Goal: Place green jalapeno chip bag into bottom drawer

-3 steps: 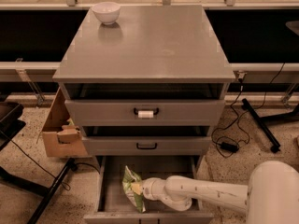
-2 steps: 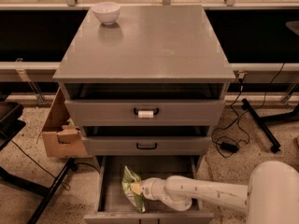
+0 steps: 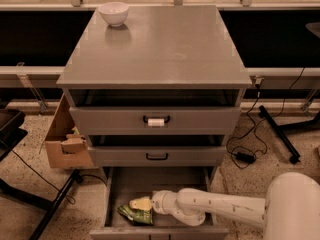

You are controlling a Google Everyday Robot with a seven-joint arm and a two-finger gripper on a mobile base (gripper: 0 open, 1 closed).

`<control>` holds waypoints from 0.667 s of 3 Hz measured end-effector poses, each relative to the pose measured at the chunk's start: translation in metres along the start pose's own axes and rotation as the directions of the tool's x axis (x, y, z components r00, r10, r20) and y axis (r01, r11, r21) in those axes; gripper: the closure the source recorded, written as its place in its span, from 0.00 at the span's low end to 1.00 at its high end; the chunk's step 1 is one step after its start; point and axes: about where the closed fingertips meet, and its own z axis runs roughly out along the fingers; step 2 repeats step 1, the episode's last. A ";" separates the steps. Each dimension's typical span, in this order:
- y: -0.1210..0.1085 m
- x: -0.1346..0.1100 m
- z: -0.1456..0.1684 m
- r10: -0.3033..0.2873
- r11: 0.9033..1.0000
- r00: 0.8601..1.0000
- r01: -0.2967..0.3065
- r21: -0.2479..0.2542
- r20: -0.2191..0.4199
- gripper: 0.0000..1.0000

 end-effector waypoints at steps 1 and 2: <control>0.000 0.000 0.000 0.000 1.000 1.000 0.000 0.000 0.000 0.00; 0.000 0.000 0.000 0.000 1.000 1.000 0.000 0.000 0.000 0.00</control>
Offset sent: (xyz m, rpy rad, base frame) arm 0.0000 0.0000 0.0000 0.0000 0.0000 0.0000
